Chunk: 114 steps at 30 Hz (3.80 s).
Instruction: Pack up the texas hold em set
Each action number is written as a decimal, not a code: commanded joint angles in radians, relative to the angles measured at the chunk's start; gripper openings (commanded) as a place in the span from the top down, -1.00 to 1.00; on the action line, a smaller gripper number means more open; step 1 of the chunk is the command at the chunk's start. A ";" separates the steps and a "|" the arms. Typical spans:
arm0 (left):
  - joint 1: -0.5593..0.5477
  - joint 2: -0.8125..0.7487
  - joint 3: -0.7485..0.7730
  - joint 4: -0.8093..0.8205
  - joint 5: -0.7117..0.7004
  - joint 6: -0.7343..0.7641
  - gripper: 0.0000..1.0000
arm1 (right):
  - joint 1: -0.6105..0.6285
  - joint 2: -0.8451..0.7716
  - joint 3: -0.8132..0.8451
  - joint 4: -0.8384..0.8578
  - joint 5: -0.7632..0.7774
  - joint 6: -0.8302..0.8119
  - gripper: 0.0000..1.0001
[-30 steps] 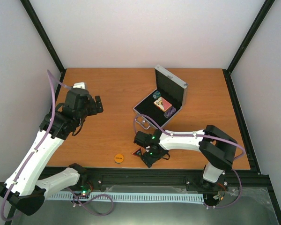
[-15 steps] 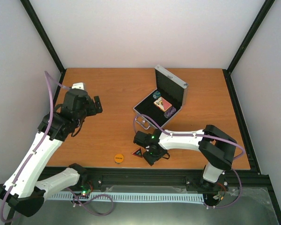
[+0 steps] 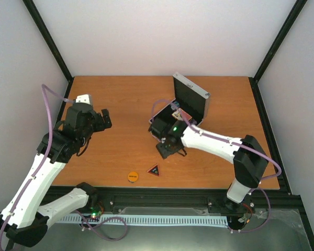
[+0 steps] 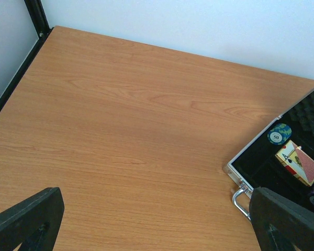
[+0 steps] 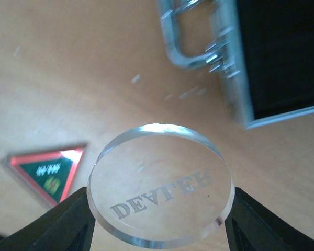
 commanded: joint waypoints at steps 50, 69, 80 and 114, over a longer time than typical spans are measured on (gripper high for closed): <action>0.004 0.040 -0.040 -0.003 -0.028 -0.002 -1.00 | -0.368 0.564 0.521 0.052 -0.070 -0.302 -0.77; 0.005 0.056 -0.053 0.023 -0.015 0.001 -1.00 | -0.369 0.435 0.614 0.015 -0.228 -0.336 -0.79; 0.004 0.071 -0.044 0.013 -0.031 0.010 -0.99 | -0.382 0.572 0.703 0.016 -0.310 -0.346 -0.79; 0.005 0.085 -0.044 0.029 -0.018 0.009 -1.00 | -0.390 0.535 0.674 -0.009 -0.172 -0.330 -0.82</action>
